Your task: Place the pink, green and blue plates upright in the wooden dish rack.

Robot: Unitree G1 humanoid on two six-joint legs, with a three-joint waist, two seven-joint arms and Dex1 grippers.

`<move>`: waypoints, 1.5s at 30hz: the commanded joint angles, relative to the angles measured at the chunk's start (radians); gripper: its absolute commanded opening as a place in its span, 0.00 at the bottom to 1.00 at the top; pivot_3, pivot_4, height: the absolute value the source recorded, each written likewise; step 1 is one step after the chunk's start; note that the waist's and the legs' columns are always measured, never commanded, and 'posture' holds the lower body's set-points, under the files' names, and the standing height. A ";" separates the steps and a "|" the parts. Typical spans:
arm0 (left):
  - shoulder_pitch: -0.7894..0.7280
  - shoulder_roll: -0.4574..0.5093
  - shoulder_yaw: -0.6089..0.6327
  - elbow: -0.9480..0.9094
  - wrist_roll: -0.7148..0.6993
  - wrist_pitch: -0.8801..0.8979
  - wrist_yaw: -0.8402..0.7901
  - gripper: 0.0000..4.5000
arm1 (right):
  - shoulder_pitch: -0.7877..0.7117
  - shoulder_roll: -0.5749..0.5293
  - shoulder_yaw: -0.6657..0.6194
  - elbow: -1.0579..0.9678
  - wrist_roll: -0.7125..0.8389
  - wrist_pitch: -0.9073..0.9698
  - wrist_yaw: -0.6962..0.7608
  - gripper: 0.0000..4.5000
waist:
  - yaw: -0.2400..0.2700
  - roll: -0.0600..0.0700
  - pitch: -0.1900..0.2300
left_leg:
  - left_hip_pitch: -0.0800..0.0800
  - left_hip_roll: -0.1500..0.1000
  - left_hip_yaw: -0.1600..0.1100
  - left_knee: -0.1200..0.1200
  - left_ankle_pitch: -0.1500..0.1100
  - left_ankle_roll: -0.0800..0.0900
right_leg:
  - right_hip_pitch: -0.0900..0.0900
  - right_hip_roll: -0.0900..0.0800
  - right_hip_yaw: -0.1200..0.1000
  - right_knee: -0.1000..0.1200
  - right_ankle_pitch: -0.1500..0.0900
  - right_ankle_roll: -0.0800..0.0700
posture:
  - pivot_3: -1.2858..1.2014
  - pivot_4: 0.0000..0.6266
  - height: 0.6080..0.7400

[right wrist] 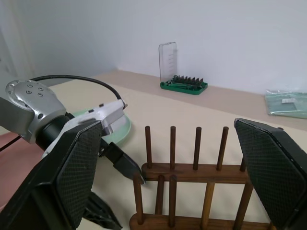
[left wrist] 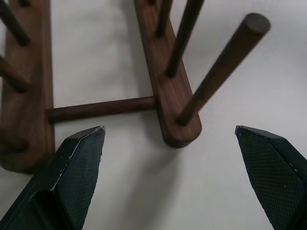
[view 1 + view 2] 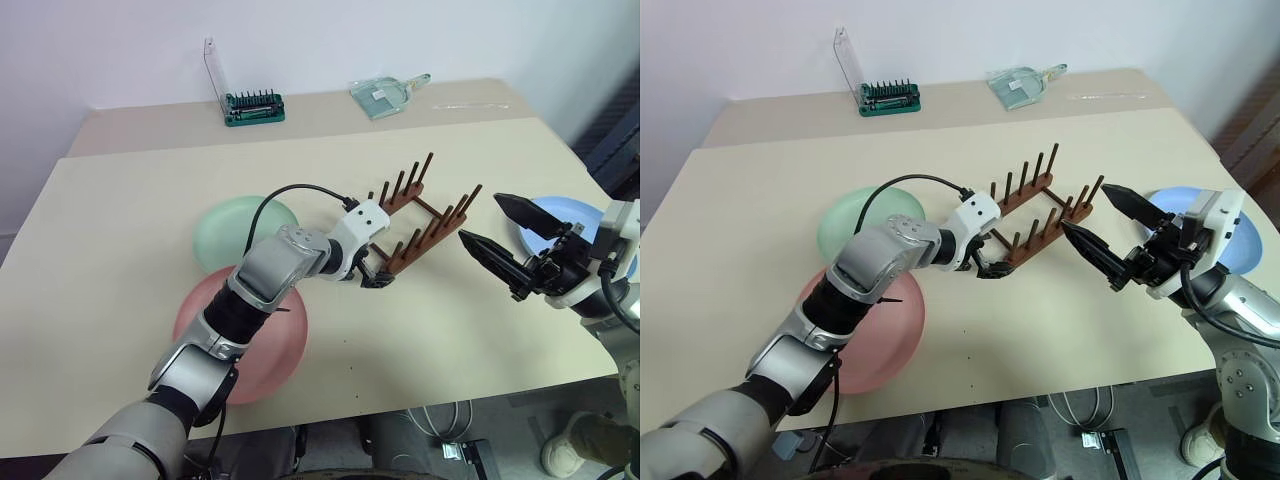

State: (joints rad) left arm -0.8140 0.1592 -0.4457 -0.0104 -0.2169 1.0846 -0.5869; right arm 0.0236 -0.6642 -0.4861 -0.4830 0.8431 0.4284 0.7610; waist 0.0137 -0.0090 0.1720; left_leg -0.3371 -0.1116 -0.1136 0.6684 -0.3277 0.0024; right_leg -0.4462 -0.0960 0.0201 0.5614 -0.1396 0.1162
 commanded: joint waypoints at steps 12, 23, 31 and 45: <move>-0.017 -0.124 0.000 0.105 0.029 -0.003 0.089 1.00 | -0.020 -0.005 -0.020 -0.049 0.000 -0.025 -0.025 1.00 | 0.002 0.000 0.000 | 0.000 0.000 0.000 0.001 0.000 0.000 | 0.001 0.000 0.000 0.000 0.000 0.000 | 0.52 0.24 1.00; -0.023 -0.166 -0.060 0.193 0.077 -0.050 0.103 1.00 | 0.064 -0.047 -0.063 -0.075 -0.002 0.007 -0.016 1.00 | 0.009 0.000 0.000 | 0.000 -0.001 0.000 0.001 0.000 0.001 | 0.002 -0.001 0.000 -0.001 0.000 0.000 | 0.52 0.24 1.00; -0.023 -0.189 -0.035 0.213 0.074 -0.046 0.094 0.59 | 0.365 -0.212 -0.237 -0.055 -0.071 0.151 0.072 1.00 | 0.028 0.001 -0.001 | -0.001 -0.001 0.001 0.002 -0.004 0.007 | 0.003 -0.001 0.000 -0.001 -0.001 0.001 | 0.52 0.24 1.00; -0.045 -0.185 -0.031 0.220 0.100 -0.085 0.087 0.17 | 0.433 -0.202 -0.240 -0.037 -0.176 0.131 0.109 1.00 | 0.026 0.001 -0.001 | 0.000 -0.001 0.001 0.002 -0.005 0.008 | 0.010 -0.001 0.000 -0.002 -0.005 0.008 | 0.52 0.24 1.00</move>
State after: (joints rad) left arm -0.8399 -0.0255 -0.4807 0.2043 -0.1210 1.0105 -0.4915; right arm 0.4674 -0.8697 -0.7034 -0.5144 0.6703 0.5752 0.8649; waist 0.0396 -0.0082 0.1706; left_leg -0.3367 -0.1122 -0.1122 0.6705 -0.3325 0.0104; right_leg -0.4364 -0.0970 0.0198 0.5594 -0.1445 0.1239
